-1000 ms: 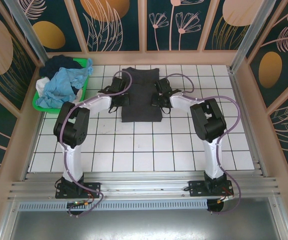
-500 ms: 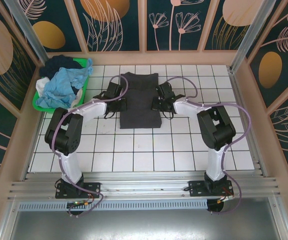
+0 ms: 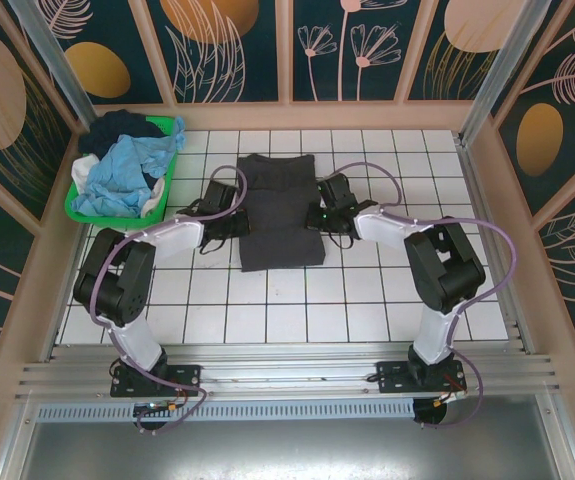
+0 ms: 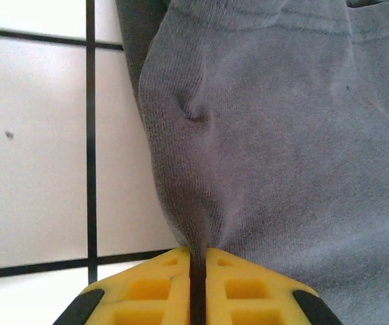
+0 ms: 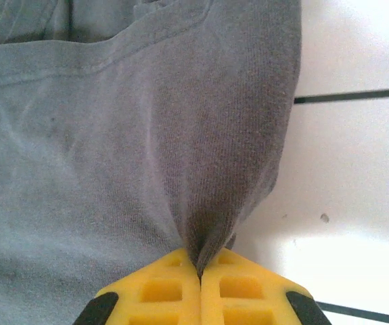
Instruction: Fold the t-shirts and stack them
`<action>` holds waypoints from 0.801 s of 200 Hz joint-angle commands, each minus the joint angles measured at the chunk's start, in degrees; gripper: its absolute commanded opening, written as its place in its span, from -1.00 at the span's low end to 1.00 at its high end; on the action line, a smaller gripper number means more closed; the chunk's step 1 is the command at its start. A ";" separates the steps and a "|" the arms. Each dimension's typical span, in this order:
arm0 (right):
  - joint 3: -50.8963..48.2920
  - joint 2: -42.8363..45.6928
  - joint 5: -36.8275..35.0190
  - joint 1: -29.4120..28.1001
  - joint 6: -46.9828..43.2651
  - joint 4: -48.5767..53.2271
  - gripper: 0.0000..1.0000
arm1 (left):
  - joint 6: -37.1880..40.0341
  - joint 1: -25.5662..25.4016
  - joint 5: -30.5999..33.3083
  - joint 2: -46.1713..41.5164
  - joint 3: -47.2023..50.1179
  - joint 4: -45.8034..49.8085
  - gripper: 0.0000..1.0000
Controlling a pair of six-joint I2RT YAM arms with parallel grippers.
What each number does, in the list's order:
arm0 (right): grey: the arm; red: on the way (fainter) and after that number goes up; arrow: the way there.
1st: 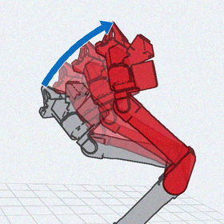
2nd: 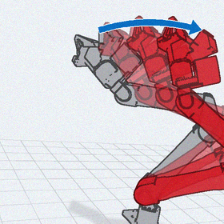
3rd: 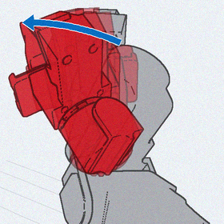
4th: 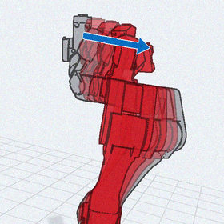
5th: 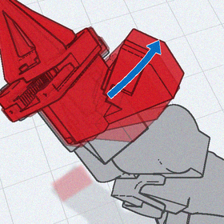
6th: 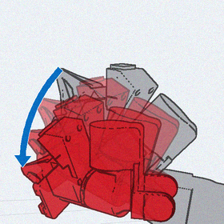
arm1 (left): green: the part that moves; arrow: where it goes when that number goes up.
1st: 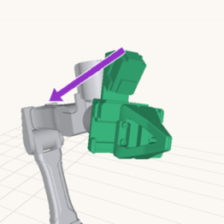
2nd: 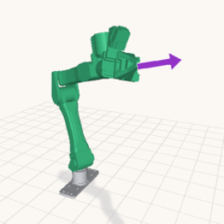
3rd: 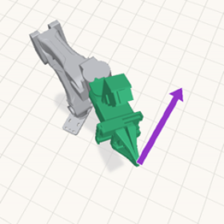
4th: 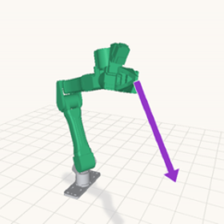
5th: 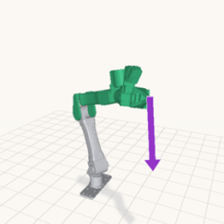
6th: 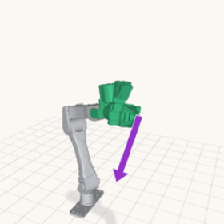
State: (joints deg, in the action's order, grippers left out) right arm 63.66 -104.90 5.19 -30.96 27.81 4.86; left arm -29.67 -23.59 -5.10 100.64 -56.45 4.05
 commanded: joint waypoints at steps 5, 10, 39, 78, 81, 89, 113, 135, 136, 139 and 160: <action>-2.25 2.25 0.08 -1.29 1.02 -1.93 -1.00 | -1.96 0.29 0.00 -0.89 2.85 -2.25 -0.65; -2.66 2.52 0.25 -1.37 1.02 -2.17 -1.00 | -1.97 0.30 -0.02 -0.79 2.94 -2.30 -0.56; -4.48 3.38 0.66 -1.38 1.27 -3.51 -1.00 | -2.32 0.30 -1.07 -1.53 4.21 -3.65 -0.43; -4.86 3.38 1.00 -1.32 1.63 -4.03 -1.00 | -3.54 -0.15 -2.22 -1.73 5.65 -5.11 -0.23; -4.84 3.43 1.04 -1.38 1.71 -3.99 -1.00 | -3.63 -0.21 -2.45 -1.68 5.72 -5.30 -0.24; -4.86 3.54 1.05 -1.38 1.80 -4.14 -1.00 | -3.88 -0.38 -2.63 -1.38 5.97 -5.61 -0.25; -4.95 3.66 1.01 -1.38 1.99 -4.16 -1.00 | -4.16 -0.75 -2.55 -1.39 6.12 -5.73 -0.54; -5.12 3.71 0.87 -1.36 2.08 -4.00 -1.00 | -4.08 -1.05 -1.39 -2.11 6.00 -4.90 -0.64; -5.12 3.73 0.83 -1.37 2.07 -3.99 -1.00 | -4.08 -1.08 -1.35 -2.11 6.00 -4.87 -0.65; -5.20 3.72 0.79 -1.38 2.07 -4.05 -1.00 | -4.10 -1.10 -1.12 -2.11 6.00 -4.66 -0.66; -5.60 3.83 0.61 -1.30 2.15 -4.16 -1.00 | -3.90 -1.19 -0.40 -3.84 5.75 -4.09 -0.75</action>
State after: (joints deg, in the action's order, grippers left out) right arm 59.18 -103.26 5.91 -31.99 29.08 1.58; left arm -33.39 -24.47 -6.79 99.48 -50.65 -0.14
